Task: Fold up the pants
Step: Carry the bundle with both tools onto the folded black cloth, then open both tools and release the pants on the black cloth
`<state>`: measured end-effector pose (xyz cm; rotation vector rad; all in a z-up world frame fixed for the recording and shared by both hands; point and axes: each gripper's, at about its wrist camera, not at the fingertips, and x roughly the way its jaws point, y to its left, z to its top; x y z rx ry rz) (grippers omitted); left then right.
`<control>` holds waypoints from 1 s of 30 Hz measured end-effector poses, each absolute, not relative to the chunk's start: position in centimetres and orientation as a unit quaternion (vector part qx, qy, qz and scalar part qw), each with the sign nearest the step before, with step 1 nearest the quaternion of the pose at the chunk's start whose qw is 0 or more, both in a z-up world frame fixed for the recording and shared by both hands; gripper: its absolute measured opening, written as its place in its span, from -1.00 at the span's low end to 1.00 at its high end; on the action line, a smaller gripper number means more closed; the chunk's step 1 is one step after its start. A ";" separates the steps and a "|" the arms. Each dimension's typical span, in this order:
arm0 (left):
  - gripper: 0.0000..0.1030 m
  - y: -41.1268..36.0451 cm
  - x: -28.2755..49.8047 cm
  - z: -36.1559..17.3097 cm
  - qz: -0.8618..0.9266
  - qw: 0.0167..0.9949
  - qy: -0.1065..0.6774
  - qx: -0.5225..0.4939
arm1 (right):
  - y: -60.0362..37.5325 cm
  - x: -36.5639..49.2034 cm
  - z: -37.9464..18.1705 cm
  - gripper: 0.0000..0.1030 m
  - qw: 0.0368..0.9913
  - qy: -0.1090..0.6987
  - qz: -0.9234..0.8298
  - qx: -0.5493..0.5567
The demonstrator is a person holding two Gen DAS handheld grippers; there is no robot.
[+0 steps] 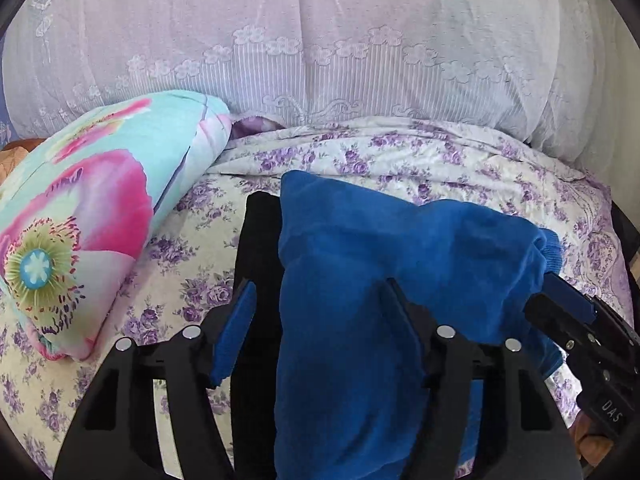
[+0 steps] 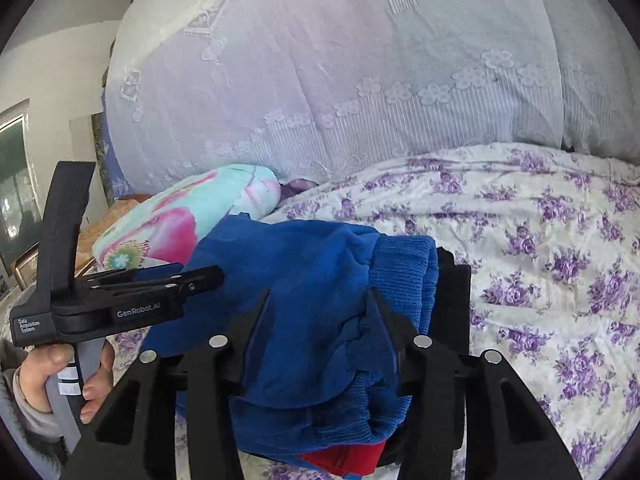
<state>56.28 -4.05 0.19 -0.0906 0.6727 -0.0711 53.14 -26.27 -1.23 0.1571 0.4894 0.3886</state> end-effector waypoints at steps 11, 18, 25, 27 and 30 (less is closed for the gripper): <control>0.42 -4.0 55.9 -0.3 -0.022 0.947 0.319 -0.036 | -26.6 53.5 -1.4 0.05 0.940 0.250 0.206 0.110; 0.78 -4.7 49.2 3.4 0.018 0.963 0.265 0.037 | -26.6 46.3 2.5 0.62 0.952 0.207 0.196 0.114; 0.90 -4.0 40.1 4.4 0.024 0.969 0.244 0.024 | -26.7 35.4 3.3 0.93 0.982 0.144 0.082 0.092; 0.90 -3.9 37.9 3.6 0.032 0.967 0.250 0.021 | -26.7 33.3 2.6 0.93 0.982 0.148 0.053 0.104; 0.90 -3.9 35.0 2.1 0.048 0.965 0.255 0.026 | -26.7 30.9 1.2 0.93 0.979 0.160 0.048 0.120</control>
